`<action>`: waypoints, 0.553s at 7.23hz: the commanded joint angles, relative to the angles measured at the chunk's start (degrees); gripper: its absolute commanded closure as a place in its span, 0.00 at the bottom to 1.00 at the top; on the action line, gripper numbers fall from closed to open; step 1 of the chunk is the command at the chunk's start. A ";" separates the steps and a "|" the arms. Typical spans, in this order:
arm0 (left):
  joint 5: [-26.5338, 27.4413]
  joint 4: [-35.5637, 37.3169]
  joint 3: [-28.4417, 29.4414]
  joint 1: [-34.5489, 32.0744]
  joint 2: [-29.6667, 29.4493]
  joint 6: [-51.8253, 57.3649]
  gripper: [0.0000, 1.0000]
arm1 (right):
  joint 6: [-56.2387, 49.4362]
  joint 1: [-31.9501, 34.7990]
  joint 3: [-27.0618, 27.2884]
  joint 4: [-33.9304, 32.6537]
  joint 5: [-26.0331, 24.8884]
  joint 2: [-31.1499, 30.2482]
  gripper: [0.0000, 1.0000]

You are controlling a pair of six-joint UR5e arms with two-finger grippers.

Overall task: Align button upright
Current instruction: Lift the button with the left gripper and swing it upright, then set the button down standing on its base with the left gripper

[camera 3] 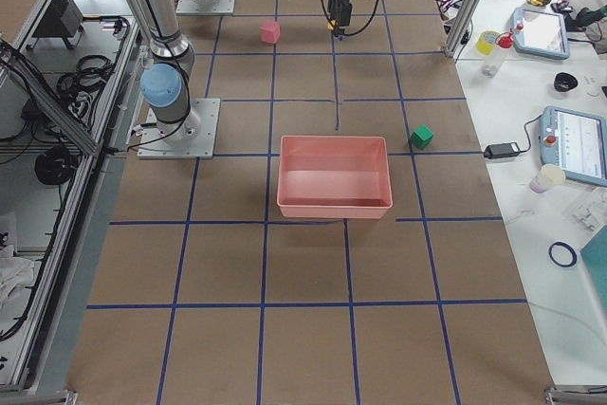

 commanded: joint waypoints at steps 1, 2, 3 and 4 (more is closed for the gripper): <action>-5.89 -0.24 0.74 0.97 -3.04 -10.88 0.99 | -0.05 0.01 0.03 0.02 -0.04 0.03 0.00; -6.27 -0.32 0.48 1.67 -3.48 -12.84 0.97 | 0.04 0.01 0.03 0.02 -0.04 -0.05 0.00; -6.53 -0.32 -0.04 1.93 -3.66 -12.42 0.95 | -0.05 0.01 0.03 0.02 -0.04 0.03 0.00; -6.79 -0.32 -0.22 2.98 -3.92 -12.33 0.91 | -0.05 0.01 0.03 0.02 -0.04 -0.05 0.00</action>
